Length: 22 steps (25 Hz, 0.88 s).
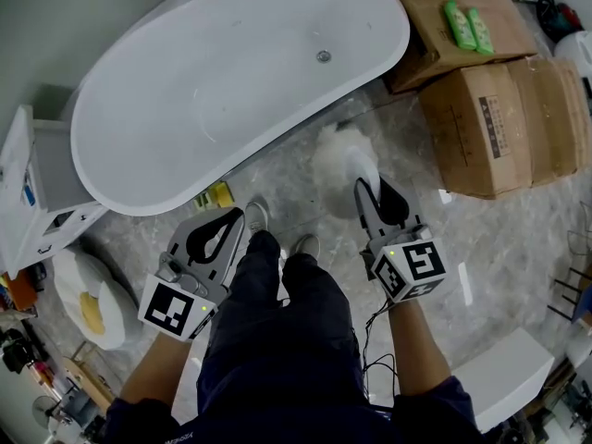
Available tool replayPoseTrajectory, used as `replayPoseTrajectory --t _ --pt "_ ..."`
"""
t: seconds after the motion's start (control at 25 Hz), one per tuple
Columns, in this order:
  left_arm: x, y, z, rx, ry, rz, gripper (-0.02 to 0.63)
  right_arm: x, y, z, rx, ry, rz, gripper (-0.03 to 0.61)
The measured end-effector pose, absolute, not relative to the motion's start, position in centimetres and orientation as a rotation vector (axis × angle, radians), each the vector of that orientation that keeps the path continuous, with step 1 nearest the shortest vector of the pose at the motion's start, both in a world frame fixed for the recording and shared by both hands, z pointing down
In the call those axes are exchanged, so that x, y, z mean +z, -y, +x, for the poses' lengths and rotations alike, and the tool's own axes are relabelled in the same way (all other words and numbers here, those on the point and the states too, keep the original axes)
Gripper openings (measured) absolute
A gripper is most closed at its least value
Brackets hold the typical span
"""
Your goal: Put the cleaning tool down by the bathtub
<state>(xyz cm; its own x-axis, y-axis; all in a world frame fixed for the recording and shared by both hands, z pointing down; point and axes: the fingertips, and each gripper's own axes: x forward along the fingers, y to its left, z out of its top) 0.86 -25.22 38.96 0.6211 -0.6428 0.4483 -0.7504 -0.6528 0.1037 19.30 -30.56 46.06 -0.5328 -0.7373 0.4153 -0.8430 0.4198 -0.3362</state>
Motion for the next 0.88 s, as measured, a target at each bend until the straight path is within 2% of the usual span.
replayPoseTrajectory --t 0.4,0.88 --pt "52.4 25.8 0.6 0.603 1.048 2.501 0.034 61.1 32.2 17.6 0.822 2.385 1.401 0.097" --pt "70.6 27.9 1.0 0.626 0.98 2.525 0.034 83.5 33.5 14.1 0.808 2.315 1.302 0.097"
